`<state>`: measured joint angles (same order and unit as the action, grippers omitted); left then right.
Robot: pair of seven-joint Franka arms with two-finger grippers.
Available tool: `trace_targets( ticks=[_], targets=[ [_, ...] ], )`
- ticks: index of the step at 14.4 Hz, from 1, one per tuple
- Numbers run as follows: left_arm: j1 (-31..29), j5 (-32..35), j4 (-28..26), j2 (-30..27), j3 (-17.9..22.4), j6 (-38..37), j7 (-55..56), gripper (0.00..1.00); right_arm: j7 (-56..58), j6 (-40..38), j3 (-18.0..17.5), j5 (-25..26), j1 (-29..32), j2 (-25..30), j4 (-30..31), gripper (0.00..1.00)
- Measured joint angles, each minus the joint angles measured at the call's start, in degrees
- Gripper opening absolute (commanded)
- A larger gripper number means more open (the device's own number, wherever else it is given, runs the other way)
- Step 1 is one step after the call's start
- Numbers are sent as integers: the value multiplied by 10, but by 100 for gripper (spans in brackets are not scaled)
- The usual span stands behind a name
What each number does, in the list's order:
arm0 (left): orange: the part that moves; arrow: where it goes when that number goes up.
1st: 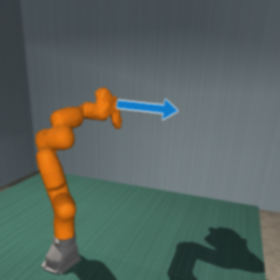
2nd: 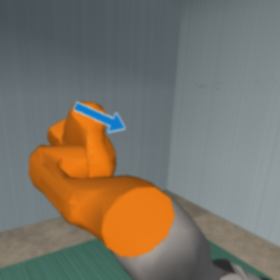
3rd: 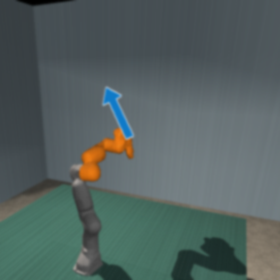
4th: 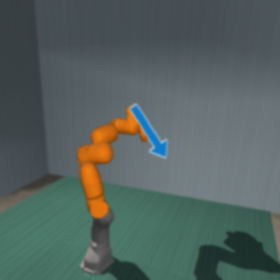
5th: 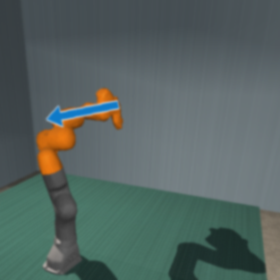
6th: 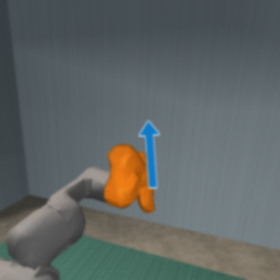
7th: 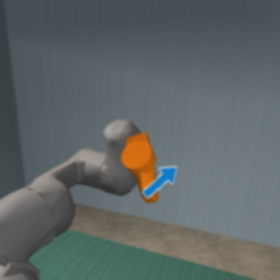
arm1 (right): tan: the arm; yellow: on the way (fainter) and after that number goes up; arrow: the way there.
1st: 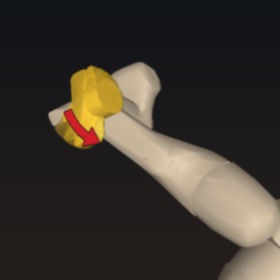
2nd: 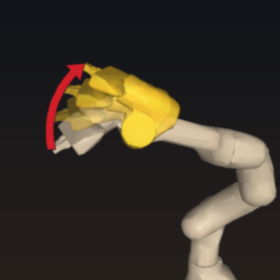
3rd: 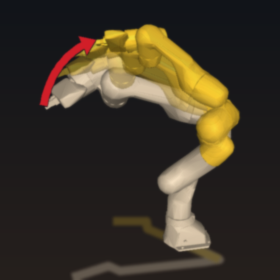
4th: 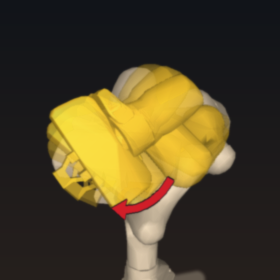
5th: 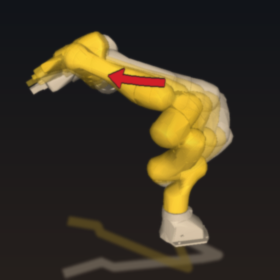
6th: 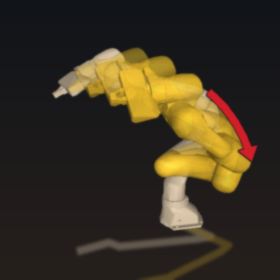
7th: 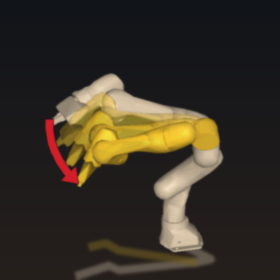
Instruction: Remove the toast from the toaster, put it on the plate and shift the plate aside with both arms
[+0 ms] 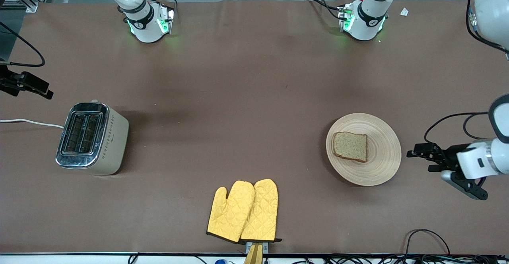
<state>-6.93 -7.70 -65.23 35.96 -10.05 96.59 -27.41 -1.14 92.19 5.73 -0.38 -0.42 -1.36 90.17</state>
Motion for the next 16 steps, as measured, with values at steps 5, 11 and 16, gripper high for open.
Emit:
trace_targets(
  ticks=[5,11,16],
  targets=[
    [131,104,-1,-100,2,-36,253,100,0,0,0,0,0,0,-1,100],
    [100,102,-28,-213,7,-109,321,100,0,0,1,0,0,0,-1,100],
    [103,101,-212,-338,7,-15,365,100,0,0,1,0,0,0,-1,100]
  ],
)
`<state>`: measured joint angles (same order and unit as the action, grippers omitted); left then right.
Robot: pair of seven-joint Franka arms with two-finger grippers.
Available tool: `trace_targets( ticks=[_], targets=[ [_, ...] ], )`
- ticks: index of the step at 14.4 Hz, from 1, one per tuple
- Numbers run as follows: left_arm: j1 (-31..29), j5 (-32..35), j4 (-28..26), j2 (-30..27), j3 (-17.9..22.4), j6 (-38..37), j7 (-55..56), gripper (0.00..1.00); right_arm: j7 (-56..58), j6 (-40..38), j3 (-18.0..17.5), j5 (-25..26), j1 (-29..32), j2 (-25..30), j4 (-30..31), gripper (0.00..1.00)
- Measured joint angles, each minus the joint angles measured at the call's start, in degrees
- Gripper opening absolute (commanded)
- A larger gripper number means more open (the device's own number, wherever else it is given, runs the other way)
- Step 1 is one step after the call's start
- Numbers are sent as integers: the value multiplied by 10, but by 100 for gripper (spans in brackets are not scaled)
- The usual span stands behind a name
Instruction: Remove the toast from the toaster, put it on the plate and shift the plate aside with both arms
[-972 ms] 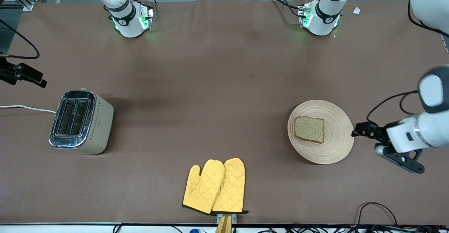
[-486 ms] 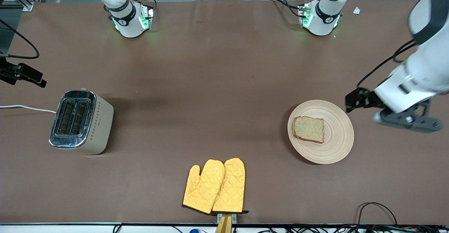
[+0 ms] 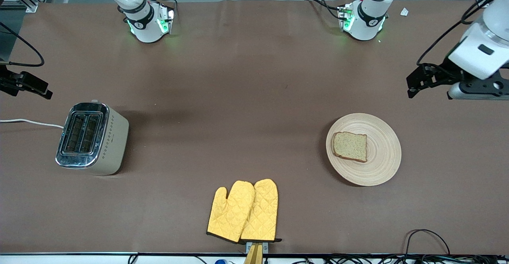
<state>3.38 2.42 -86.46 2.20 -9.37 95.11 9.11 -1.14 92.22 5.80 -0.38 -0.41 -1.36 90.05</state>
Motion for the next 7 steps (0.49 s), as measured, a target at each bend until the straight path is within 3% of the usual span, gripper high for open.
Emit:
trace_targets(
  ticks=[3,7],
  targets=[
    [-1,-3,-58,-33,1,21,-1,100,0,0,0,0,0,0,0,100],
    [-3,-3,-49,-34,2,17,-1,100,0,0,0,0,0,0,0,100]
  ],
)
